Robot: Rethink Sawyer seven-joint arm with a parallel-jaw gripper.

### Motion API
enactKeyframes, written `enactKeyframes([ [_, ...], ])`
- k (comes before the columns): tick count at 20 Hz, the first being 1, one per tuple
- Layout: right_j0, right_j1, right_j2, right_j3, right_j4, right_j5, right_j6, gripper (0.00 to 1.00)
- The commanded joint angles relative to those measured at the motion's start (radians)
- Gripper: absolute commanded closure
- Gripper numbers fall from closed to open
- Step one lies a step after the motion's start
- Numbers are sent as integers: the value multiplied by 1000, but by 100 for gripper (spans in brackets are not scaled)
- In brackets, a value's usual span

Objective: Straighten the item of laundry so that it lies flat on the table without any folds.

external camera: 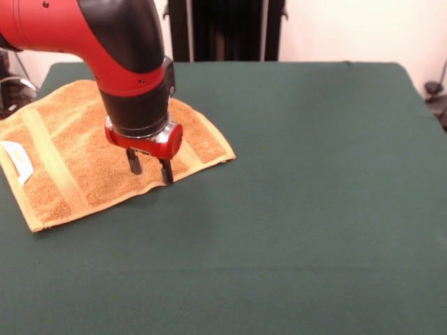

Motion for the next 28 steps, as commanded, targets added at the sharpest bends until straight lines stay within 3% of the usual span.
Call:
enactKeyframes([
  [1, 56, 50, -44, 53, 61, -133, 254, 0],
  [5, 88, 66, -92, 75, 75, -246, 318, 0],
  [9, 114, 89, -136, 86, 65, -312, 304, 0],
  [10, 112, 92, -137, 94, 85, -328, 285, 100],
  [20, 113, 93, -136, 112, 119, -332, 240, 100],
  [28, 99, 195, -34, 32, 196, -383, 191, 100],
])
